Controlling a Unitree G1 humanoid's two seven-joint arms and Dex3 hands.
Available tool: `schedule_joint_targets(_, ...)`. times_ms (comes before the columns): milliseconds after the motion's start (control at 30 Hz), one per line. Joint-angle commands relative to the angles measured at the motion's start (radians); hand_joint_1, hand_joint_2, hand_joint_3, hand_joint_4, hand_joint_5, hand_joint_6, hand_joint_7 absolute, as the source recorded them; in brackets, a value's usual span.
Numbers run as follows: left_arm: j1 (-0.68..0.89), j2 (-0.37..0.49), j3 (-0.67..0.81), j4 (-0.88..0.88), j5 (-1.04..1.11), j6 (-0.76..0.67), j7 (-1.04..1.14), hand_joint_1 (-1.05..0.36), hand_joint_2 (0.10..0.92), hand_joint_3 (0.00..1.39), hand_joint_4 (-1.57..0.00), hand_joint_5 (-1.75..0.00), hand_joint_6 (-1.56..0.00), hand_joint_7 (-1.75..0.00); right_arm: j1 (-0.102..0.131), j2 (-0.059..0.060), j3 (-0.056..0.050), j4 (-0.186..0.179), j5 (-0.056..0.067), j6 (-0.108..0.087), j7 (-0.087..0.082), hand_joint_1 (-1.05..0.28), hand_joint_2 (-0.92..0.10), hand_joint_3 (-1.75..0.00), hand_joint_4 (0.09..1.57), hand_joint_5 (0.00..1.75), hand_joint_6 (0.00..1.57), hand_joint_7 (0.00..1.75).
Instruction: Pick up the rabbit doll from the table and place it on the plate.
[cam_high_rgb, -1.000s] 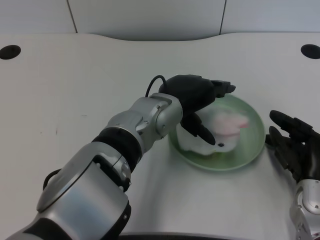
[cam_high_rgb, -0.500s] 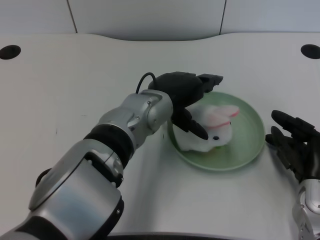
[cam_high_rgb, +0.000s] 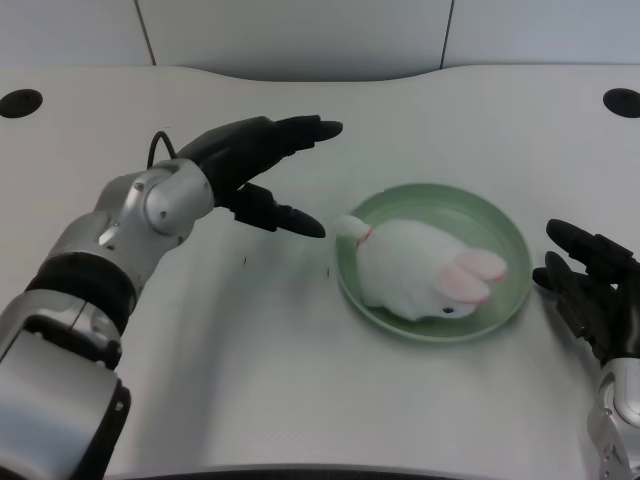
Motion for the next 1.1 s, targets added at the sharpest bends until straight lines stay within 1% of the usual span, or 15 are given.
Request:
schedule_joint_targets(33, 0.057, 0.045, 0.046, -0.039, -0.063, -0.045, -0.076, -0.79, 0.92, 0.03, 0.0, -0.76, -0.25, -0.09, -0.003, -0.01, -0.003, 0.003, 0.001, 0.006, -0.001, -0.27, -0.92, -0.23, 0.74, 0.76, 0.96, 0.08)
schedule_joint_targets(133, 0.105, 0.065, 0.094, -0.069, -0.122, -0.048, -0.125, -0.78, 0.921, 0.03, 0.0, -0.83, -0.27, -0.1, -0.001, -0.01, 0.004, -0.004, -0.006, 0.01, -0.009, -0.29, -0.92, -0.24, 0.73, 0.76, 0.95, 0.08)
schedule_joint_targets(200, 0.144, 0.064, 0.137, -0.091, -0.172, -0.027, -0.14, -0.75, 0.921, 0.04, 0.0, -0.97, -0.3, -0.11, 0.0, -0.008, 0.007, -0.008, -0.008, 0.012, -0.015, -0.28, -0.92, -0.25, 0.73, 0.76, 0.95, 0.08)
schedule_joint_targets(300, 0.213, 0.052, 0.208, -0.134, -0.263, -0.015, -0.16, -0.67, 0.921, 0.09, -0.02, -1.18, -0.38, -0.14, 0.004, -0.009, 0.018, -0.013, -0.019, 0.005, -0.027, -0.28, -0.92, -0.25, 0.73, 0.76, 0.95, 0.08)
schedule_joint_targets(367, 0.266, 0.043, 0.254, -0.176, -0.325, 0.006, -0.175, -0.63, 0.921, 0.15, -0.06, -1.27, -0.43, -0.17, 0.005, -0.008, 0.022, -0.017, -0.025, 0.009, -0.038, -0.28, -0.92, -0.26, 0.74, 0.76, 0.96, 0.08)
schedule_joint_targets(467, 0.321, 0.039, 0.288, -0.235, -0.37, 0.042, -0.18, -0.64, 0.921, 0.21, -0.12, -1.33, -0.46, -0.19, 0.007, -0.007, 0.023, -0.02, -0.027, 0.009, -0.038, -0.28, -0.92, -0.26, 0.74, 0.77, 0.96, 0.08)
schedule_joint_targets(600, 0.452, 0.029, 0.388, -0.36, -0.506, 0.129, -0.194, -0.6, 0.921, 0.28, -0.26, -1.41, -0.55, -0.26, 0.003, -0.004, 0.017, -0.023, -0.021, 0.018, -0.036, -0.28, -0.92, -0.26, 0.74, 0.77, 0.96, 0.08)
schedule_joint_targets(633, 0.487, 0.025, 0.412, -0.397, -0.544, 0.158, -0.203, -0.58, 0.921, 0.31, -0.28, -1.43, -0.57, -0.28, 0.003, -0.006, 0.019, -0.022, -0.024, 0.018, -0.037, -0.28, -0.92, -0.26, 0.73, 0.77, 0.95, 0.08)
schedule_joint_targets(700, 0.547, 0.011, 0.458, -0.476, -0.622, 0.236, -0.217, -0.59, 0.921, 0.34, -0.33, -1.51, -0.51, -0.54, 0.002, -0.01, 0.023, -0.02, -0.031, 0.017, -0.042, -0.28, -0.92, -0.25, 0.73, 0.77, 0.95, 0.08)
schedule_joint_targets(767, 0.598, -0.001, 0.492, -0.554, -0.692, 0.319, -0.233, -0.6, 0.921, 0.37, -0.36, -1.57, -0.47, -0.68, 0.001, -0.011, 0.021, -0.019, -0.031, 0.013, -0.039, -0.28, -0.92, -0.25, 0.73, 0.78, 0.96, 0.09)
schedule_joint_targets(833, 0.644, -0.004, 0.508, -0.628, -0.722, 0.38, -0.228, -0.61, 0.921, 0.39, -0.38, -1.61, -0.46, -0.73, 0.001, -0.014, 0.024, -0.018, -0.041, 0.01, -0.048, -0.27, -0.92, -0.25, 0.73, 0.78, 0.96, 0.09)
schedule_joint_targets(900, 0.686, 0.001, 0.512, -0.691, -0.732, 0.43, -0.222, -0.62, 0.921, 0.41, -0.4, -1.62, -0.45, -0.74, 0.0, -0.016, 0.026, -0.018, -0.046, 0.014, -0.051, -0.27, -0.92, -0.25, 0.73, 0.79, 0.96, 0.09)
schedule_joint_targets(933, 0.711, 0.004, 0.515, -0.724, -0.738, 0.46, -0.221, -0.63, 0.921, 0.41, -0.42, -1.64, -0.47, -0.76, 0.0, -0.017, 0.025, -0.018, -0.045, 0.019, -0.051, -0.28, -0.92, -0.25, 0.73, 0.79, 0.95, 0.09)
schedule_joint_targets(967, 0.737, 0.006, 0.518, -0.758, -0.748, 0.494, -0.221, -0.62, 0.921, 0.42, -0.45, -1.66, -0.5, -0.78, -0.001, -0.016, 0.022, -0.019, -0.039, 0.022, -0.047, -0.29, -0.92, -0.25, 0.73, 0.79, 0.96, 0.09)
schedule_joint_targets(1100, 0.813, 0.004, 0.534, -0.859, -0.81, 0.666, -0.224, -0.6, 0.921, 0.43, -0.49, -1.66, -0.54, -0.82, -0.002, -0.012, 0.015, -0.02, -0.032, 0.017, -0.046, -0.28, -0.92, -0.23, 0.74, 0.79, 0.96, 0.1)
